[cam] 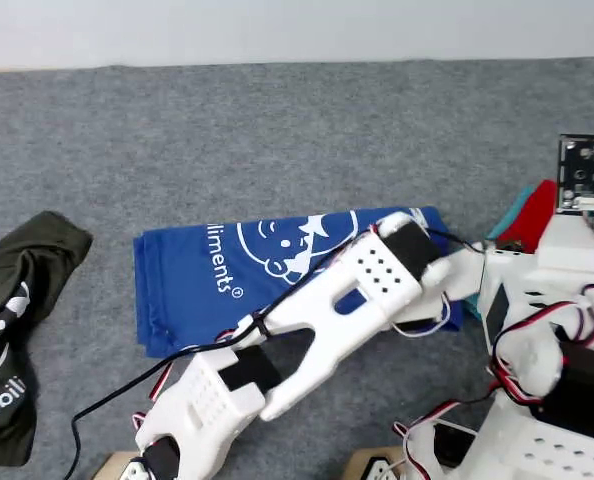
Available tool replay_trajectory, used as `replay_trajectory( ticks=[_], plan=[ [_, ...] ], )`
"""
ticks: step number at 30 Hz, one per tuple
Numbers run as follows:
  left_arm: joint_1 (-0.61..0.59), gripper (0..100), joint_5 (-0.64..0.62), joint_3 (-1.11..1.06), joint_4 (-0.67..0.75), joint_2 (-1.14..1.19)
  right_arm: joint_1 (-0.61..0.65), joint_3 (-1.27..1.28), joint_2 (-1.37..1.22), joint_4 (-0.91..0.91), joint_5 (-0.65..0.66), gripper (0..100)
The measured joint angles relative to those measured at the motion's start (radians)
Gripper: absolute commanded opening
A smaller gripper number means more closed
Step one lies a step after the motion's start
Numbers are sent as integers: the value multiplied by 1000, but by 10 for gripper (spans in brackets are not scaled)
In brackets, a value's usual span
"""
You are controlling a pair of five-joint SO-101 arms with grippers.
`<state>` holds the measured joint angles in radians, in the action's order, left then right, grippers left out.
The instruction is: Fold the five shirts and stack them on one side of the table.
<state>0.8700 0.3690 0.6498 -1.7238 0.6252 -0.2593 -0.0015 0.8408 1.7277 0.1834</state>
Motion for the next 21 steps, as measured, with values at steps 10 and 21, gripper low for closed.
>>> replay_trajectory(
  ticks=[10,21],
  plan=[
    [-133,8,0,0,17,0,0,0,0,9,0,201],
    [-276,132,0,0,57,117,0,0,0,11,0,201]
  ],
)
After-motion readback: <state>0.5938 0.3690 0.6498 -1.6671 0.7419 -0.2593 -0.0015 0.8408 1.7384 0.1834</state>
